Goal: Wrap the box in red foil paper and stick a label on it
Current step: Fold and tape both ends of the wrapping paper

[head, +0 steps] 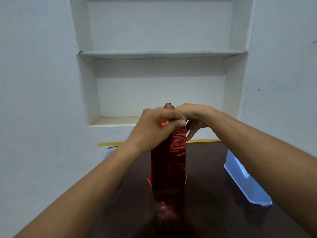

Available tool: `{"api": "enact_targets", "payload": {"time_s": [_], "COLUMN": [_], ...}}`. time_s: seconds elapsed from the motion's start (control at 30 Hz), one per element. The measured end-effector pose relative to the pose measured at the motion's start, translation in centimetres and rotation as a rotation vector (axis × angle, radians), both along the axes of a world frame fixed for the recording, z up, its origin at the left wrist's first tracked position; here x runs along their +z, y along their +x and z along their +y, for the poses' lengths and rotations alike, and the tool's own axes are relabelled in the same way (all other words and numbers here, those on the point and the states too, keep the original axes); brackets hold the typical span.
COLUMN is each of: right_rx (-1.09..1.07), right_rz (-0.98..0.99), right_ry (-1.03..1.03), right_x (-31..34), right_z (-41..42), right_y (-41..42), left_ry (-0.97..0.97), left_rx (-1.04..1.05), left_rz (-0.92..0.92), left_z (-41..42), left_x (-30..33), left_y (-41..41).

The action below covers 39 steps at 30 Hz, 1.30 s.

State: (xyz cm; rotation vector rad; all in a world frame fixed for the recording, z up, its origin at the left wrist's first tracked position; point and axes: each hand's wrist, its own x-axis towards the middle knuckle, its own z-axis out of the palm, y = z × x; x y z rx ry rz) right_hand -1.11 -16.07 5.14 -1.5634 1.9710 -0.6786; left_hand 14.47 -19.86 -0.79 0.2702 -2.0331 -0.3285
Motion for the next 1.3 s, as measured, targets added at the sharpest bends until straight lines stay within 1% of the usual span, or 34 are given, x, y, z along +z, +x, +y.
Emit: {"api": "enact_targets", "payload": {"time_s": [0.07, 0.13, 0.17, 0.2, 0.23, 0.27, 0.3, 0.33, 0.4, 0.47, 0.53, 0.57, 0.6, 0.63, 0.67, 0.7, 0.73, 0.8, 0.83, 0.87, 0.9, 0.97, 1.03, 1.1, 1.2, 1.3], "right_rx": [-0.022, -0.062, -0.076, -0.087, -0.096, -0.102, -0.106, -0.107, -0.104, -0.106, -0.12, -0.129, -0.134, -0.136, -0.137, -0.136, -0.131, -0.113, -0.104, -0.097, -0.091, -0.079, -0.07, -0.062, -0.059, -0.067], "right_rz": [0.008, -0.037, -0.047, -0.045, -0.04, -0.035, -0.033, -0.033, -0.031, -0.035, -0.038, -0.037, -0.037, -0.036, -0.037, -0.033, -0.024, -0.006, -0.004, -0.004, -0.004, -0.008, -0.014, -0.02, -0.021, -0.013], "right_ry": [-0.017, -0.018, -0.012, -0.01, -0.007, -0.005, -0.004, 0.0, 0.01, 0.008, -0.008, -0.013, -0.017, -0.02, -0.023, -0.026, -0.029, -0.035, -0.038, -0.042, -0.046, -0.055, -0.066, -0.069, -0.085, -0.115], "right_x": [-0.2, -0.3, -0.3, -0.3, -0.3, -0.3, -0.3, -0.3, -0.2, -0.2, -0.4, -0.5, -0.6, -0.7, -0.8, -0.8, -0.8, -0.9, -0.9, -1.0, -1.0, -1.1, -1.2, -1.2, -1.2, -1.2], "right_z": [-0.3, -0.5, -0.6, -0.7, -0.8, -0.9, -1.0, -1.0, -1.0, -1.0, -1.1, -1.1, -1.2, -1.2, -1.2, -1.2, -1.1, -0.9, -0.9, -0.8, -0.8, -0.7, -0.7, -0.6, -0.4, -0.2], "right_y": [-0.2, -0.3, -0.4, -0.5, -0.5, -0.4, -0.4, -0.4, -0.4, -0.4, -0.4, -0.5, -0.5, -0.5, -0.5, -0.6, -0.6, -0.8, -0.8, -0.9, -0.9, -1.0, -1.1, -1.1, -1.0, -0.9], "left_ry": [0.044, 0.136, 0.204, 0.269, 0.308, 0.308, 0.268, 0.201, 0.025, -0.221, -0.501, -0.6, -0.661, -0.678, -0.649, -0.559, -0.392, 0.016, 0.164, 0.262, 0.331, 0.418, 0.49, 0.618, 0.714, 0.716], "left_rx": [-0.069, -0.02, 0.027, 0.065, 0.092, 0.105, 0.107, 0.109, 0.155, 0.236, 0.318, 0.343, 0.358, 0.359, 0.353, 0.32, 0.246, 0.095, 0.079, 0.107, 0.149, 0.199, 0.164, 0.099, 0.044, 0.046], "left_rz": [0.089, 0.201, 0.199, 0.136, 0.035, -0.059, -0.107, -0.105, -0.041, -0.012, -0.02, -0.038, -0.063, -0.077, -0.066, -0.018, 0.07, 0.279, 0.342, 0.347, 0.287, 0.057, -0.145, -0.278, -0.389, -0.416], "left_z": [0.5, 0.1, -0.3, -0.7, -1.0, -1.2, -1.3, -1.2, -1.0, -1.2, -1.2, -1.2, -1.2, -1.2, -1.1, -1.0, -0.7, -0.4, -0.5, -1.1, -1.9, -3.8, -5.4, -6.0, -6.5, -6.6], "left_x": [-0.3, -0.1, 0.0, 0.1, 0.0, -0.3, -0.7, -1.0, -1.6, -2.5, -4.0, -4.9, -5.8, -6.4, -6.8, -6.7, -6.2, -4.2, -3.0, -1.9, -1.1, -0.4, -0.5, -0.4, 0.3, 0.6], "left_y": [0.5, 1.2, 1.6, 1.8, 1.7, 1.5, 1.1, 0.6, -0.1, -0.3, 0.0, 0.2, 0.4, 0.6, 0.8, 0.9, 1.1, 1.4, 1.5, 1.5, 1.5, 1.4, 1.2, 1.1, 1.1, 0.7]}}
